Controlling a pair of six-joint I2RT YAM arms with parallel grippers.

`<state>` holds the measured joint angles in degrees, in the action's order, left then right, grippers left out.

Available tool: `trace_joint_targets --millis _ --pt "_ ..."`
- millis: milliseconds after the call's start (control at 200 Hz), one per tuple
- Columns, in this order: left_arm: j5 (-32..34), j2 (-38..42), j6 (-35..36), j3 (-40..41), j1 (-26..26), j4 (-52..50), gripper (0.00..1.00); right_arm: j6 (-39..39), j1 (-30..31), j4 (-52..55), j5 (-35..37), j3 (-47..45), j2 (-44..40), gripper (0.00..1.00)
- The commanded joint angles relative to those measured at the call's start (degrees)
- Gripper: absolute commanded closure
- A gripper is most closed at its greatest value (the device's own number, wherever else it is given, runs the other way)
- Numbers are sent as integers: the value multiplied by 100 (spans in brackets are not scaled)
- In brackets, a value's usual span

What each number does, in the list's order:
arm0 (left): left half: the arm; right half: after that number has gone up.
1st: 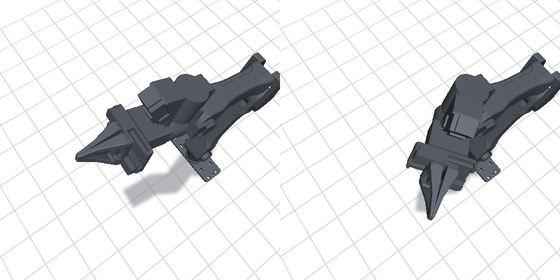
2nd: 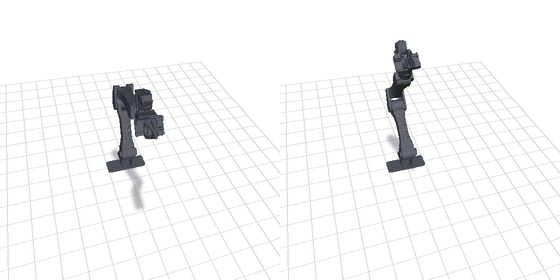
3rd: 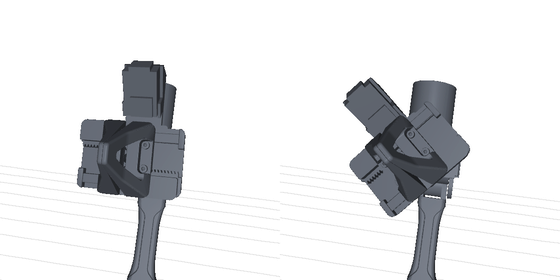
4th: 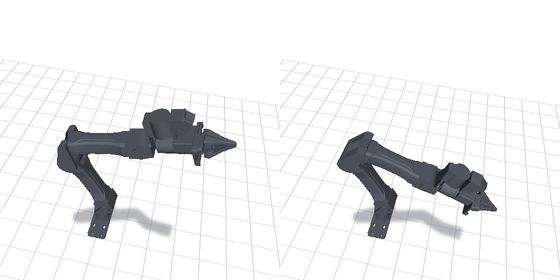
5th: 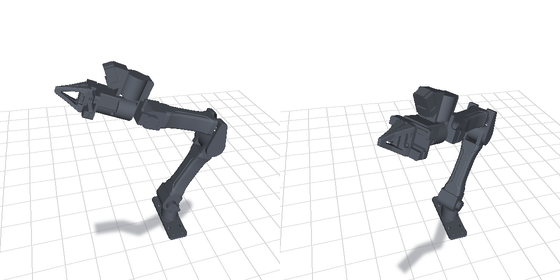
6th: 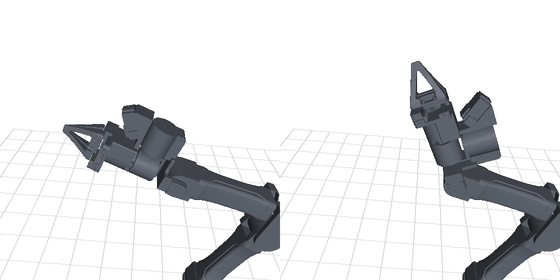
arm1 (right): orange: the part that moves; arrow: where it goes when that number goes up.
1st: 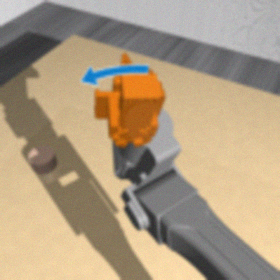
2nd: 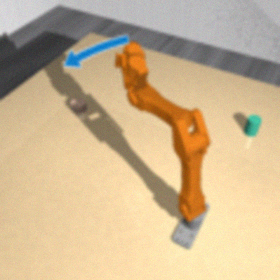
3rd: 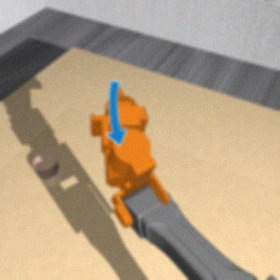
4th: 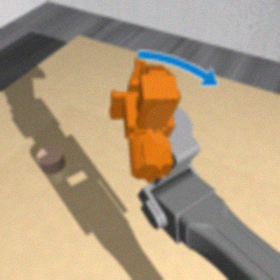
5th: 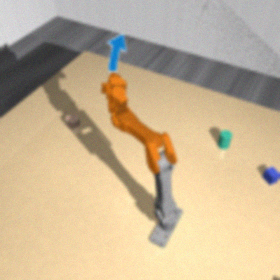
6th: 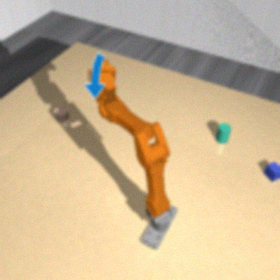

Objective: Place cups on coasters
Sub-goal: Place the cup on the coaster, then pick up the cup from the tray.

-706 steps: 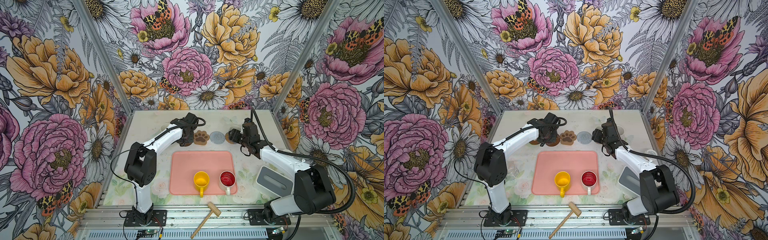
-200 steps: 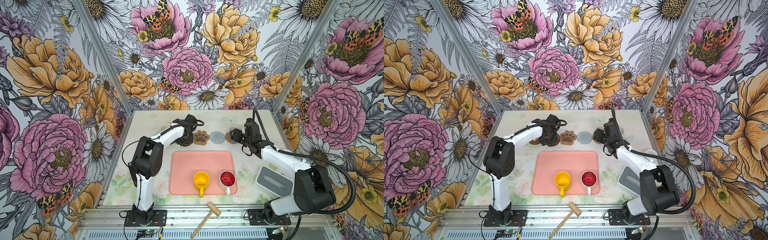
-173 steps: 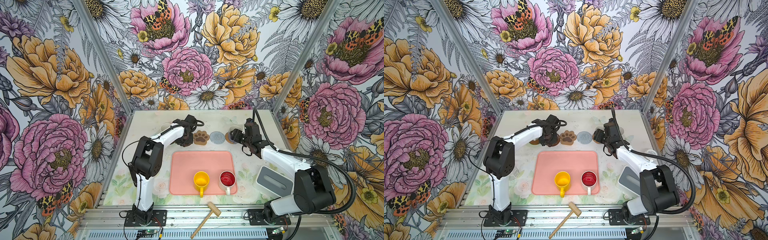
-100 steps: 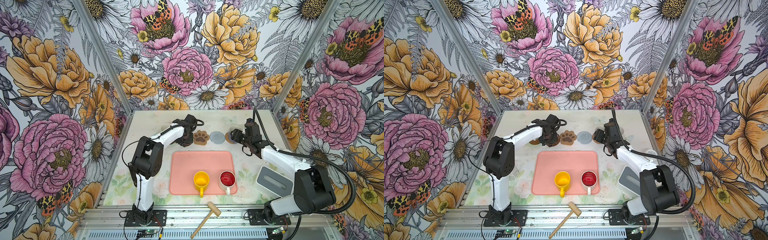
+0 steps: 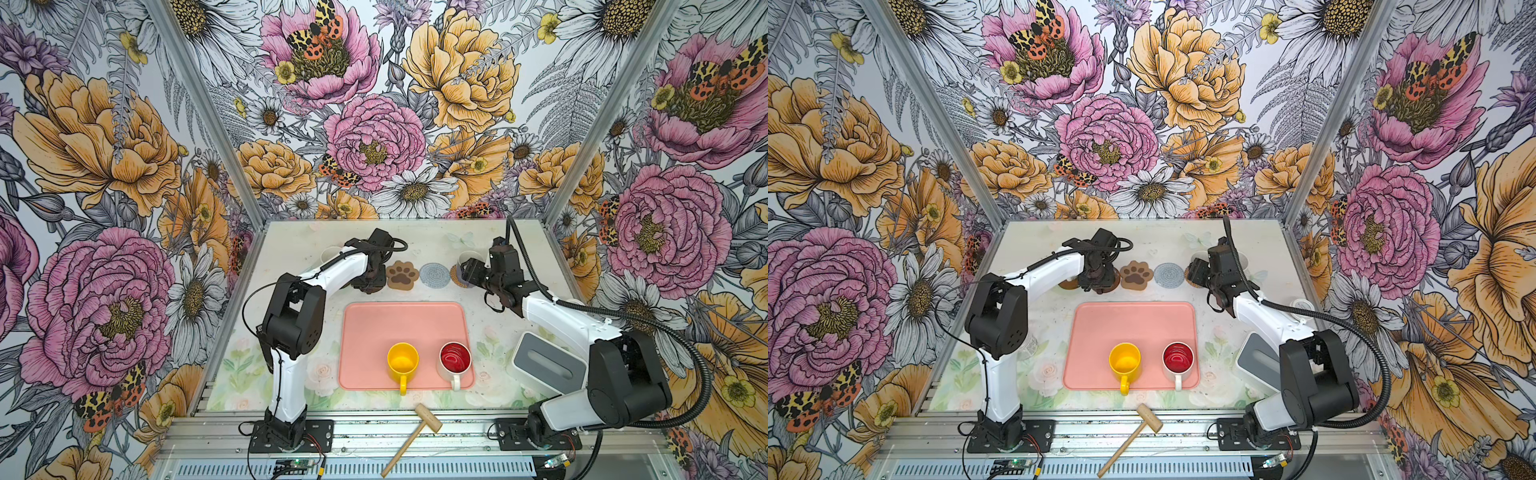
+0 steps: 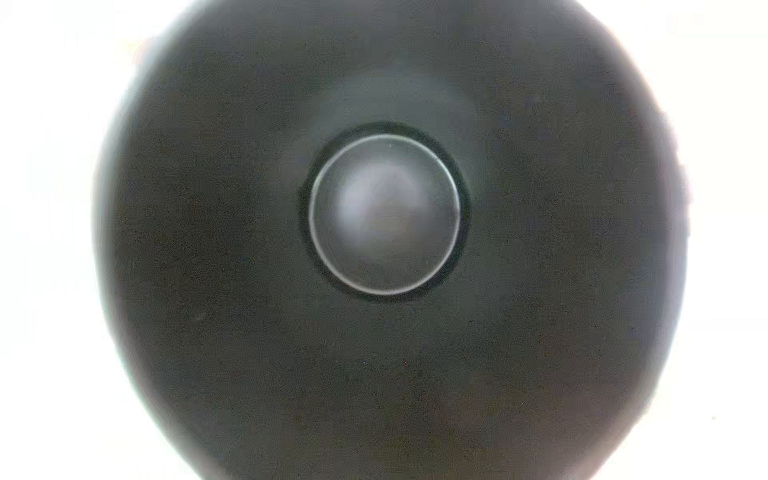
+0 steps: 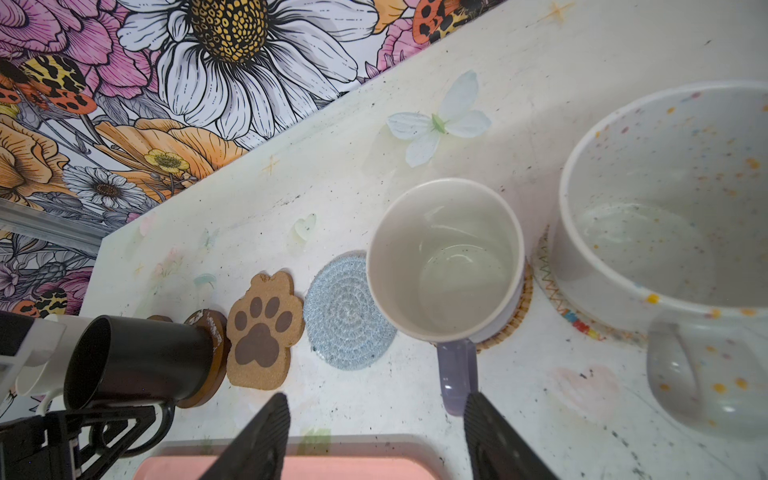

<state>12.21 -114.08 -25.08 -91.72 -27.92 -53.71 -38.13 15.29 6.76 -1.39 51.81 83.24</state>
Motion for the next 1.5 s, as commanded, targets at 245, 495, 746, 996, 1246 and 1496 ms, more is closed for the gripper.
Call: trace_joint_targets --millis 245,495,746,996,1246,1496 --pt "551 1460 34 112 -217 124 51 -53 -7 69 -86 -51 -577 33" --pt "616 2311 288 541 -723 816 50 289 718 871 709 99 -1547 35" --pt "287 3141 398 1424 -854 1794 50 343 2049 1976 1634 315 -2132 40" --pt "555 3397 416 1946 -978 1939 50 157 3695 2717 2536 250 -1996 43" --pt "548 3943 480 2531 -961 2344 48 -508 4843 3200 2594 -276 -2277 46" --pt "522 3902 539 2643 -953 2351 47 -1610 5617 4075 2579 -672 -2482 48"
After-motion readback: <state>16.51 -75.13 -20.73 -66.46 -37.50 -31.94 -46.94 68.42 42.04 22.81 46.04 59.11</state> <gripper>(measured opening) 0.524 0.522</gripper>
